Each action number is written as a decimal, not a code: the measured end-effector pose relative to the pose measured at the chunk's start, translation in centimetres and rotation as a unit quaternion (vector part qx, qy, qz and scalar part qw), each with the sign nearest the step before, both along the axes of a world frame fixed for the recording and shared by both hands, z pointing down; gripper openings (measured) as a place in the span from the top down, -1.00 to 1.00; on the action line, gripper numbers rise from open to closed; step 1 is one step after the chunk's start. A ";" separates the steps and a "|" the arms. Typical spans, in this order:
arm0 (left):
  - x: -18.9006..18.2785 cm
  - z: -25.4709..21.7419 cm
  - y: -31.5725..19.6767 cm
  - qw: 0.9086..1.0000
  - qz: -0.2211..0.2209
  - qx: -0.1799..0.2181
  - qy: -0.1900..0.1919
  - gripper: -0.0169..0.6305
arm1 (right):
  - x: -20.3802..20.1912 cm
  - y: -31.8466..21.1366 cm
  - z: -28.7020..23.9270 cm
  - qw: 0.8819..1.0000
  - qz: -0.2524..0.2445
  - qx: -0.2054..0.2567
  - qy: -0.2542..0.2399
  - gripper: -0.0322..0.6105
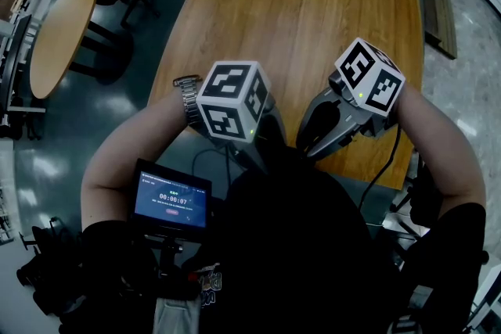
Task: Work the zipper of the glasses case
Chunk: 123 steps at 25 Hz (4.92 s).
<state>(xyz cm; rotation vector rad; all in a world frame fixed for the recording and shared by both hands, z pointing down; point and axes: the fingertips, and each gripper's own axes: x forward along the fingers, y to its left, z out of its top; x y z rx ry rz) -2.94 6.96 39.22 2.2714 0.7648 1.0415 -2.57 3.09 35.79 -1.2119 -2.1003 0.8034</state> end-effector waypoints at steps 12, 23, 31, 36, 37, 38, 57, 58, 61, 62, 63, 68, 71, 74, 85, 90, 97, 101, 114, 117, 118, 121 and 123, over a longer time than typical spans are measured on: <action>0.1 0.0 0.0 1.000 0.001 -0.003 0.003 0.20 | 0.1 -0.1 -0.4 1.000 -0.007 0.002 -0.001 0.74; 0.2 0.3 0.2 1.000 -0.007 -0.009 0.008 0.19 | 0.3 0.5 -0.5 1.000 -0.001 -0.025 -0.017 0.79; 1.2 0.7 0.9 1.000 0.013 -0.004 0.027 0.15 | -0.6 0.6 -1.0 0.998 -0.004 0.044 -0.050 0.81; 1.2 0.3 0.9 0.998 -0.009 -0.012 0.055 0.14 | -1.2 0.4 -1.4 0.995 0.006 0.075 -0.064 0.82; 1.0 0.1 0.6 0.997 -0.029 -0.025 0.068 0.15 | -1.5 -0.1 -1.5 0.993 0.017 0.089 -0.071 0.82; 0.9 0.0 0.2 0.994 -0.055 -0.046 0.084 0.16 | -1.7 -0.6 -1.5 0.990 0.033 0.109 -0.082 0.82; -0.6 -5.0 -5.8 0.865 -0.303 -0.230 0.327 0.21 | -2.7 -5.5 -4.2 0.884 0.124 0.403 -0.202 0.89; -0.8 -5.1 -6.2 0.858 -0.316 -0.226 0.336 0.21 | -2.7 -5.8 -4.3 0.875 0.129 0.420 -0.203 0.89; -1.5 -5.5 -7.3 0.827 -0.356 -0.225 0.372 0.21 | -2.7 -6.5 -4.6 0.848 0.151 0.464 -0.208 0.89; -1.8 -5.6 -7.7 0.812 -0.372 -0.228 0.388 0.21 | -2.6 -6.8 -4.7 0.839 0.164 0.474 -0.211 0.89; -2.3 -5.8 -8.2 0.796 -0.388 -0.230 0.404 0.21 | -2.5 -7.1 -4.8 0.831 0.178 0.482 -0.215 0.89; -2.6 -6.2 -9.6 0.748 -0.440 -0.214 0.448 0.21 | -1.5 -7.8 -4.6 0.814 0.245 0.474 -0.231 0.89; -2.2 -6.0 -10.2 0.739 -0.457 -0.203 0.451 0.21 | -1.1 -8.4 -4.5 0.803 0.287 0.468 -0.234 0.89; -2.2 -6.0 -10.9 0.736 -0.469 -0.186 0.450 0.21 | -0.8 -9.0 -4.5 0.788 0.316 0.471 -0.238 0.89; -1.0 -8.2 -11.3 0.729 -0.462 -0.196 0.465 0.21 | 1.6 -8.8 -5.9 0.764 0.369 0.469 -0.246 0.89; -0.7 -9.3 -10.6 0.730 -0.442 -0.225 0.471 0.21 | 2.4 -7.7 -6.8 0.770 0.355 0.466 -0.253 0.89; -0.9 -12.3 -9.4 0.691 -0.398 -0.301 0.523 0.23 | 2.9 -6.3 -10.3 0.793 0.385 0.362 -0.304 0.89; -1.1 -11.7 -8.9 0.713 -0.375 -0.313 0.503 0.23 | 2.8 -5.6 -9.9 0.819 0.345 0.353 -0.294 0.89; -1.0 -12.6 -7.6 0.696 -0.310 -0.395 0.514 0.22 | 3.2 -3.9 -11.1 0.863 0.287 0.295 -0.294 0.89; -0.8 -12.0 -7.5 0.695 -0.310 -0.404 0.507 0.21 | 2.9 -4.4 -10.6 0.869 0.285 0.289 -0.284 0.89; -0.7 -11.9 -7.4 0.696 -0.311 -0.402 0.508 0.21 | 2.8 -4.6 -10.6 0.870 0.290 0.282 -0.284 0.89; -0.5 -11.8 -7.4 0.681 -0.344 -0.372 0.529 0.21 | 2.7 -4.6 -10.8 0.868 0.299 0.274 -0.286 0.89; -0.6 -11.8 -7.0 0.666 -0.364 -0.359 0.544 0.23 | 2.8 -3.8 -10.8 0.868 0.293 0.279 -0.289 0.89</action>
